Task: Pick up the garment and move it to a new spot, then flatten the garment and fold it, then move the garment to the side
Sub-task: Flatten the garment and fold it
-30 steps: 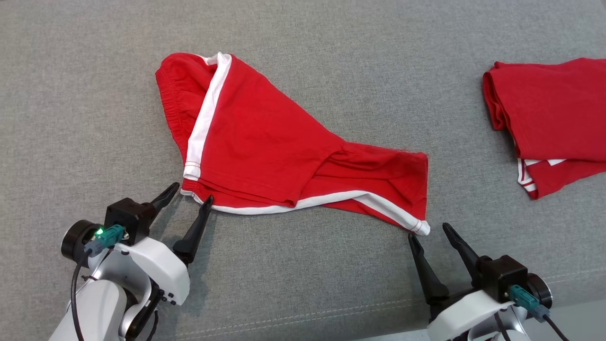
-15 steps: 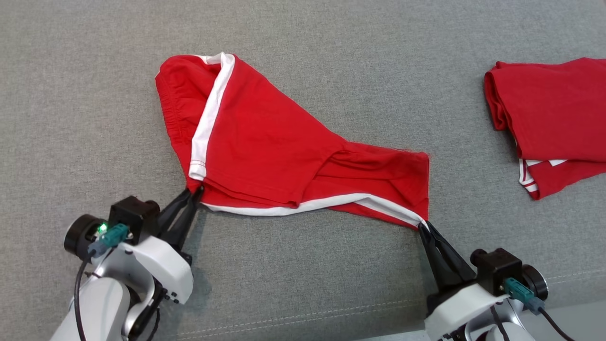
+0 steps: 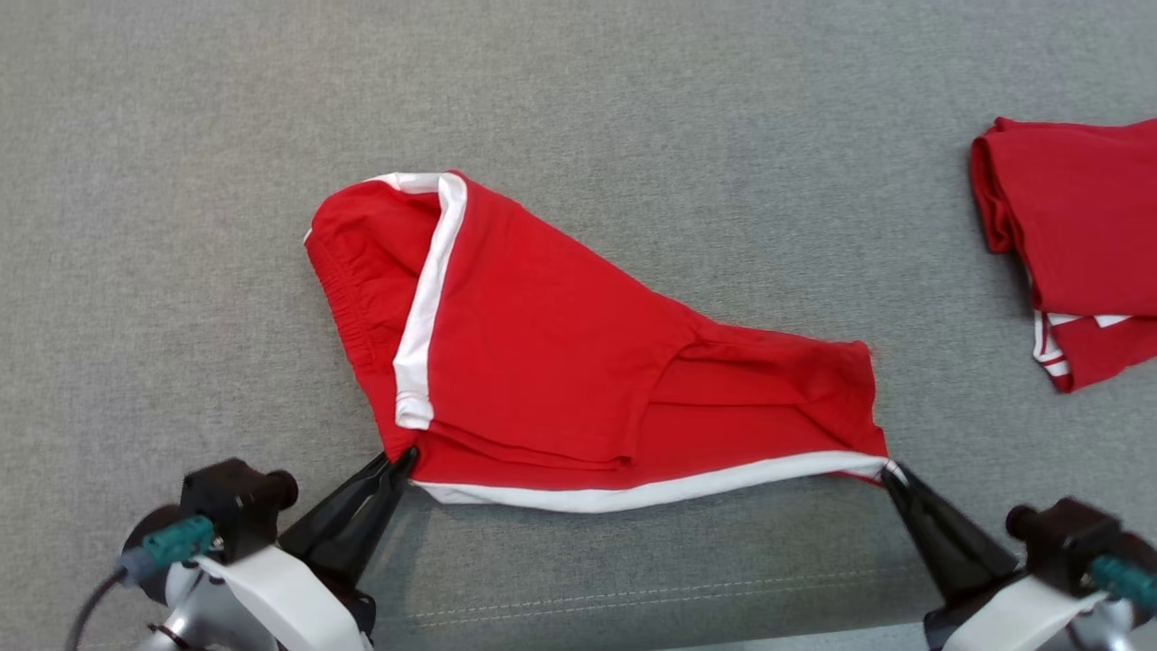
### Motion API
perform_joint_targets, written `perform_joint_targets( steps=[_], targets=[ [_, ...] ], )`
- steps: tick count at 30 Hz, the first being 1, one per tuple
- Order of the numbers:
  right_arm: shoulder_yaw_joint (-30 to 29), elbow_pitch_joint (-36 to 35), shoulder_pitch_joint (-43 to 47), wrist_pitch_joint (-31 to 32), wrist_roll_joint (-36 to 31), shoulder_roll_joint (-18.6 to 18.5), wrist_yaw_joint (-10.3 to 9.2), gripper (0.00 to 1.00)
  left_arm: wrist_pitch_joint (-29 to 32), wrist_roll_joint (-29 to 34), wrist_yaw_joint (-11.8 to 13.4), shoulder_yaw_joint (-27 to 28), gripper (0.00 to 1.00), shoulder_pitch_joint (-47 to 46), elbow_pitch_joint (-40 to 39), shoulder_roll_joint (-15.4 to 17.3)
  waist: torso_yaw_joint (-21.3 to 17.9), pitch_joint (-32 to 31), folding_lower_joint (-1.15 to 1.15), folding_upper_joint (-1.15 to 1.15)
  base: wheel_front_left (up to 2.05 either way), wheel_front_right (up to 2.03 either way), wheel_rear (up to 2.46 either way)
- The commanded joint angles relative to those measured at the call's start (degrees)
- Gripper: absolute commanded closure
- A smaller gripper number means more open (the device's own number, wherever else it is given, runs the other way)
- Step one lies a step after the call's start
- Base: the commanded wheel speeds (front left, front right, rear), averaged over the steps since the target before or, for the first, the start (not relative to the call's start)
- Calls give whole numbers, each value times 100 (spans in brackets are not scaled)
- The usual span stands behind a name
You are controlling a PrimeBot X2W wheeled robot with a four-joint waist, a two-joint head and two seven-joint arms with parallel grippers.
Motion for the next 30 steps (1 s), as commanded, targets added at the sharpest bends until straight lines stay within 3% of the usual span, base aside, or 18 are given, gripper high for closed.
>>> perform_joint_targets(
  steps=[1,5,7,10,12,14,17,21,26,30],
  targets=[
    [20,-474,-59,286,270,-333,0,100,177,-219,-69,311,100,-226,-409,230,85,86,0,0,0,0,0],
    [240,-879,-1158,1209,1051,-948,0,100,997,-1037,-414,369,100,-1261,-364,543,146,166,0,0,0,0,0],
    [602,-634,-2415,1580,1413,-1265,0,100,1485,-1608,-486,495,100,-2266,160,622,88,210,0,0,0,0,0],
    [1184,115,-4812,1541,1786,-1249,0,100,2059,-2059,-437,811,100,-4042,1450,699,-90,240,0,0,0,0,0],
    [1395,846,-6347,986,1713,-980,0,100,2142,-1968,-392,975,100,-5211,2155,845,-273,272,0,0,0,0,0],
    [1510,1723,-7501,366,1454,-766,0,100,1760,-1691,-406,1079,100,-6218,2666,891,-385,216,0,0,0,0,0],
    [1763,2680,-8515,-282,1247,-502,0,100,1069,-1143,-494,894,100,-7313,3148,916,-389,254,0,0,0,0,0],
    [2700,3030,-8481,-587,1447,-494,0,100,321,-1206,-580,582,100,-7287,3264,679,-265,286,0,0,0,0,0],
    [3585,2776,-7068,-937,1981,-770,0,100,-493,-1679,-595,56,100,-5393,3050,504,43,456,0,0,0,0,0],
    [3830,2721,-5828,-1141,2402,-857,0,100,-1245,-1894,-596,-410,100,-4152,3344,200,224,588,0,0,0,0,0]
  ],
)
